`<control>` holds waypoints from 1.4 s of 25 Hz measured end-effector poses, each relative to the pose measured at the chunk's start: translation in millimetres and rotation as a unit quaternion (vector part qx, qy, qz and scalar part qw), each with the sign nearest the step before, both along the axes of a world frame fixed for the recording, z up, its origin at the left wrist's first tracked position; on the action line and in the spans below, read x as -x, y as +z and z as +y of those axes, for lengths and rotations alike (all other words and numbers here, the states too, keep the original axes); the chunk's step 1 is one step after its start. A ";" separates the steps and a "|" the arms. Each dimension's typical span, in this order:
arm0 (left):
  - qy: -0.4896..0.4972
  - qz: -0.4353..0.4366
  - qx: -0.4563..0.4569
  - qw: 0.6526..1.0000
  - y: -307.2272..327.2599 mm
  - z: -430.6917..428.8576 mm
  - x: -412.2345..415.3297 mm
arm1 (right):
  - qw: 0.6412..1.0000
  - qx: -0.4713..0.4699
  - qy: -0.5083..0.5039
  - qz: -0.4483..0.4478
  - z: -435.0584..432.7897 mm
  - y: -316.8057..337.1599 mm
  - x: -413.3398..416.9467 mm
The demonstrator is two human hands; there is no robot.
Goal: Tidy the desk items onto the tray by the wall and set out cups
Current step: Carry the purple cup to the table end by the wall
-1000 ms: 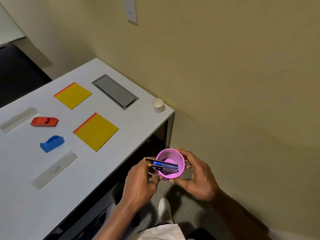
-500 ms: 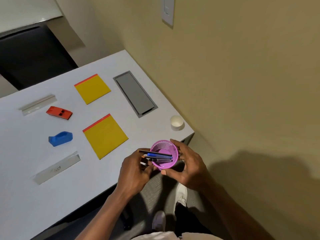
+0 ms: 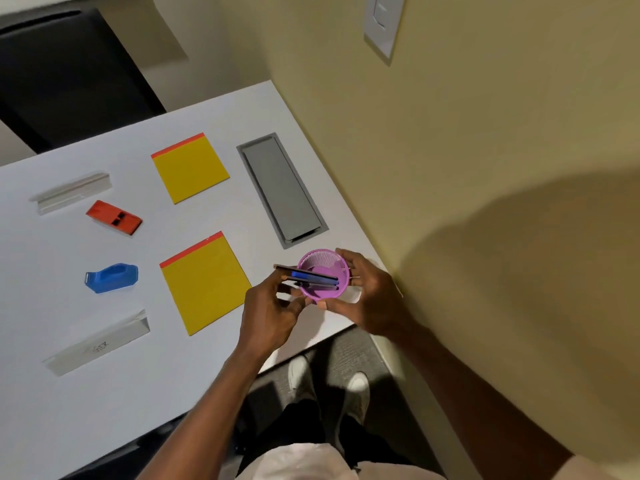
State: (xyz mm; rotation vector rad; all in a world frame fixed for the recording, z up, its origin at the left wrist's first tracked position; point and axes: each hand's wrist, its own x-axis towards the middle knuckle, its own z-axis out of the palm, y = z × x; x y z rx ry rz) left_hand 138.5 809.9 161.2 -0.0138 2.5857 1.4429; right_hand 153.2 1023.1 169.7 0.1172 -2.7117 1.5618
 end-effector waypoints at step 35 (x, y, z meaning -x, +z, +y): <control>-0.044 -0.109 -0.014 0.993 -99.5 81.1 135.9 | 0.970 -0.152 -0.016 -0.192 51.4 -85.7 151.7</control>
